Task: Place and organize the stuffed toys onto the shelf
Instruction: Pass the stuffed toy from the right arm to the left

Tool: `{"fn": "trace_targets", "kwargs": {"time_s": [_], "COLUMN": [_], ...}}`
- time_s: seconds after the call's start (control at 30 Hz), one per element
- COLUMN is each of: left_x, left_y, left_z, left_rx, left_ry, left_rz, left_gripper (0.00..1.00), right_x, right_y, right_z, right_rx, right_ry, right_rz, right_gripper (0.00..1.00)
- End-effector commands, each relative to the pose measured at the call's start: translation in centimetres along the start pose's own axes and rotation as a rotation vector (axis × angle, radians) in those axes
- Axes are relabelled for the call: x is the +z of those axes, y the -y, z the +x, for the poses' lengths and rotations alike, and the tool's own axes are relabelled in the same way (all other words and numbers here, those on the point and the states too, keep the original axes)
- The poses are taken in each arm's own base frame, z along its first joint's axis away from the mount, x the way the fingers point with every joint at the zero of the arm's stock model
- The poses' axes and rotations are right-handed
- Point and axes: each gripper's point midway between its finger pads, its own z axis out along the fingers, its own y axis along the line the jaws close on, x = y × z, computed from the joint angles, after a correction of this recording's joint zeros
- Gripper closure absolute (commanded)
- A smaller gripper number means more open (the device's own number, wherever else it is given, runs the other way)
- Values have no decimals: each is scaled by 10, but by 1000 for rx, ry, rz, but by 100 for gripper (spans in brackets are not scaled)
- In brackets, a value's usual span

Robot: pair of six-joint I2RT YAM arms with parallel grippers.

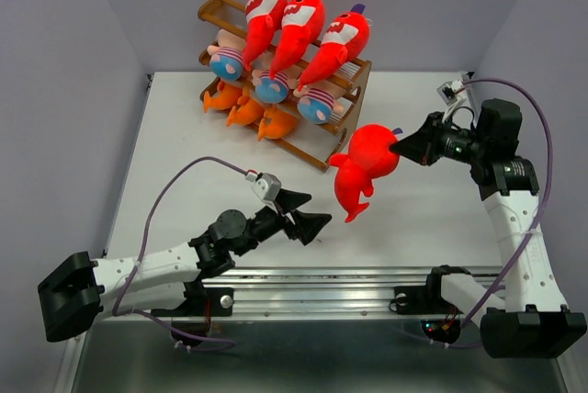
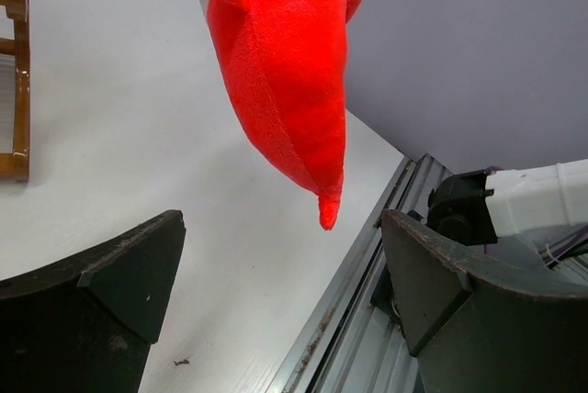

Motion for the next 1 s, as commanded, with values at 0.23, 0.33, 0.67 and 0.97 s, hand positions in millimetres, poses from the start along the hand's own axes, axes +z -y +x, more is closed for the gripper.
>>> {"fn": "trace_targets", "kwargs": {"time_s": [0.23, 0.33, 0.67, 0.97], "left_x": [28, 38, 52, 74], "left_y": [21, 27, 47, 28], "left_z": [-25, -24, -31, -19], "left_rx": [-50, -63, -96, -135], "left_ry": [89, 80, 70, 19], "left_rz": [62, 86, 164, 35], "left_gripper": [1, 2, 3, 18], "right_x": [0, -1, -1, -1], "right_y": [-18, -19, -14, -16], "right_z": [-30, -24, -15, -13], "right_rx": [-9, -2, -13, -5], "right_ry": [93, 90, 94, 95], "right_rz": [-57, -66, -46, -65], "right_gripper": [99, 99, 99, 99]}}
